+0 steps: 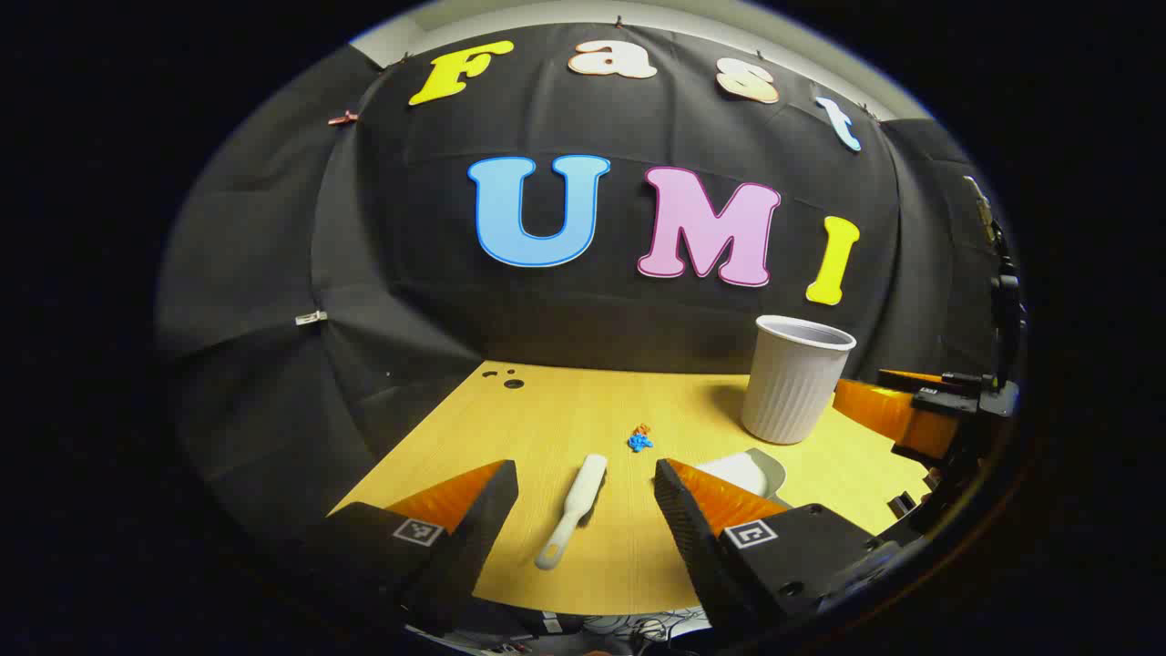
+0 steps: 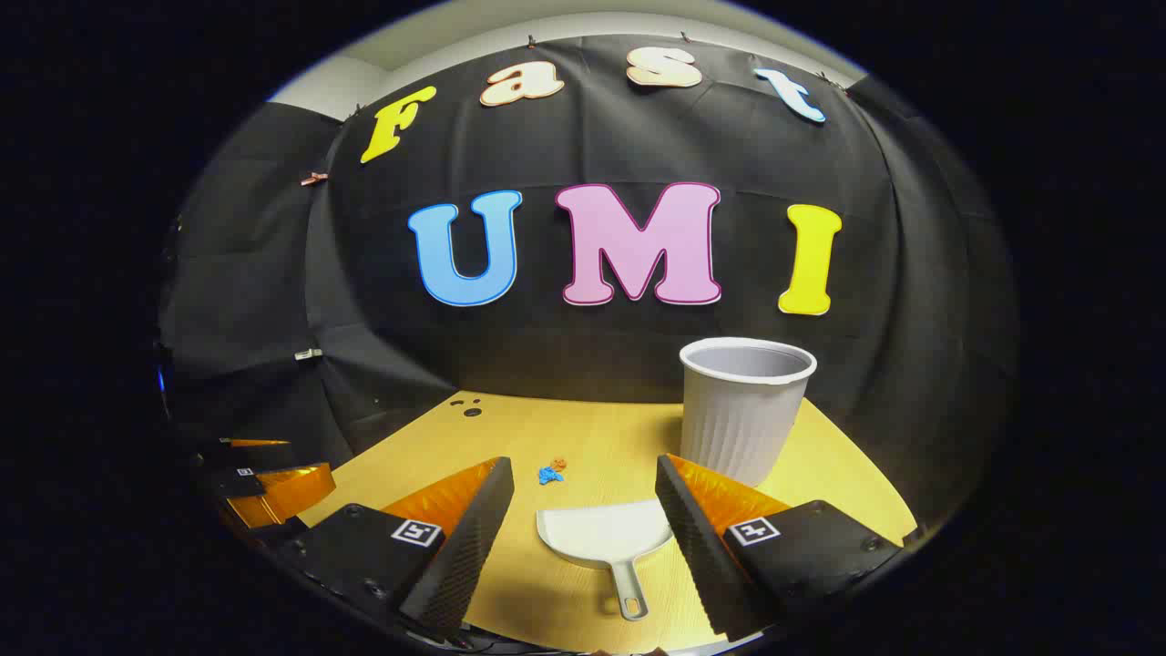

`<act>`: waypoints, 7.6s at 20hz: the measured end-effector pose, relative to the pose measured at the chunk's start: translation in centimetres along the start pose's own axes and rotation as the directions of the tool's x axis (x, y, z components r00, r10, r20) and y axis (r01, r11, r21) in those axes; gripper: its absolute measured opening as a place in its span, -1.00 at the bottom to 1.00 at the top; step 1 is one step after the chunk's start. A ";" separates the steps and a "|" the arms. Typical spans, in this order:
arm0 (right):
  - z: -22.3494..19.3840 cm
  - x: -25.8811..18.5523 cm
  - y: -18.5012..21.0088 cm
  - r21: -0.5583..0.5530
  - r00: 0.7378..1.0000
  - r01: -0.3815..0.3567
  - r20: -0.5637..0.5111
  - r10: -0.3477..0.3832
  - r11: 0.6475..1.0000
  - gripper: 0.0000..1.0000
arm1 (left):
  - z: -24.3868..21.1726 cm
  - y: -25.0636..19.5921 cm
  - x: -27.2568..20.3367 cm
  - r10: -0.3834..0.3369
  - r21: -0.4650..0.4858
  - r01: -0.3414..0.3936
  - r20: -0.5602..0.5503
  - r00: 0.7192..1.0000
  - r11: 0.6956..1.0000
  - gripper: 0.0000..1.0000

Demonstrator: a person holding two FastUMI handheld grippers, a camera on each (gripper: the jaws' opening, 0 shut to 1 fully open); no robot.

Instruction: Pick up the small broom and dustpan from the desktop, sweep the trash into the dustpan with the broom, and then empty the trash into the garbage bin.

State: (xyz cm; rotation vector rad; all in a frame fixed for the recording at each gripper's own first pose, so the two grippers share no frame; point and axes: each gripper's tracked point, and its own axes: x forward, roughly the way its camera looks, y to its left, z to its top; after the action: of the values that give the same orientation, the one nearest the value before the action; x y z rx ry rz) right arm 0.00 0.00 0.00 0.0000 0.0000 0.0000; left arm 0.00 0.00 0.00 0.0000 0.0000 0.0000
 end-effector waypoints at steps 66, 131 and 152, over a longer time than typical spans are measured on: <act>-19.8 5.7 -5.9 0.088 0.782 0.000 -0.621 0.055 0.996 0.99 | -18.1 3.6 13.0 0.018 -0.014 -0.031 -0.555 0.832 0.999 -0.53; -25.9 7.7 -8.9 -0.064 0.552 -0.328 -0.823 0.136 0.943 -0.29 | -15.7 -7.4 35.9 -0.245 0.291 0.648 -0.757 0.606 0.704 -0.48; -27.5 6.0 -7.8 -0.072 0.611 -0.296 -0.781 0.131 0.952 -0.20 | -16.2 -15.6 22.3 -0.384 0.112 0.674 -0.748 0.541 0.730 -0.48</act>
State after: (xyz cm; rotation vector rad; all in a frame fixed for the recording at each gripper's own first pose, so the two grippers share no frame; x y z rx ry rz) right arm 6.02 -7.78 -27.51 -0.2018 0.8811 0.2487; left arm 22.35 -15.58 -16.19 0.4161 0.7685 -0.6502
